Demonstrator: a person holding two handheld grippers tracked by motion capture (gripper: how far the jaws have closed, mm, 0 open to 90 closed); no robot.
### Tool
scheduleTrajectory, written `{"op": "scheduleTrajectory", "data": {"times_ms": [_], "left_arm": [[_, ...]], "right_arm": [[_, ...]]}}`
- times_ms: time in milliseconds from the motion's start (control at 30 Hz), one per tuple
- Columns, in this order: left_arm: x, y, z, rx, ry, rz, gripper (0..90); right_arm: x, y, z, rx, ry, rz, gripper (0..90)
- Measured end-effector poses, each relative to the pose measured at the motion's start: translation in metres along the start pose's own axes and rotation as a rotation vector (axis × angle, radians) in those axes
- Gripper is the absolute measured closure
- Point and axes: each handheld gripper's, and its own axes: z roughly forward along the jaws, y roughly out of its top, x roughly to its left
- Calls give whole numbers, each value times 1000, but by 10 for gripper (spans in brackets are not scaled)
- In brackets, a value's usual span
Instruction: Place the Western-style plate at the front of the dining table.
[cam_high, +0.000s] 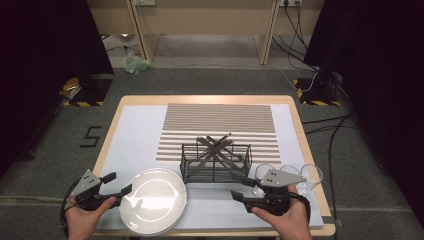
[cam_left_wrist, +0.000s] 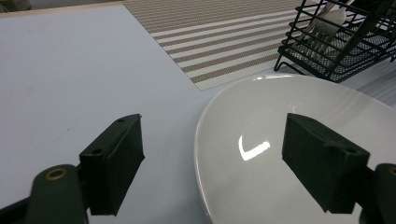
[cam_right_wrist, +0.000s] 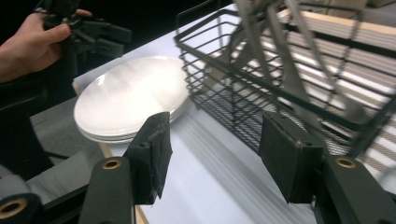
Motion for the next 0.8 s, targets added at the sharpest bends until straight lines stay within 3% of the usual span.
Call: {"op": "scheduleTrajectory", "data": {"times_ms": [167, 567, 600, 667, 700, 800], "left_arm": [[0, 0, 3, 18, -1, -7, 197], [-1, -4, 6, 72, -28, -56, 185], [-1, -5, 6, 98, -35, -48, 177], [-1, -6, 5, 112, -34, -42, 173], [-1, -6, 4, 116, -36, -42, 174], [0, -6, 1, 124, -29, -48, 176]], "right_arm": [[3, -1, 13, 27, 35, -8, 437], [20, -2, 64, 113, 147, -63, 435], [24, -3, 77, 126, 171, -67, 435], [27, -3, 83, 135, 176, -76, 435], [32, -4, 97, 158, 184, -103, 434], [37, -4, 109, 176, 194, -124, 435]]}}
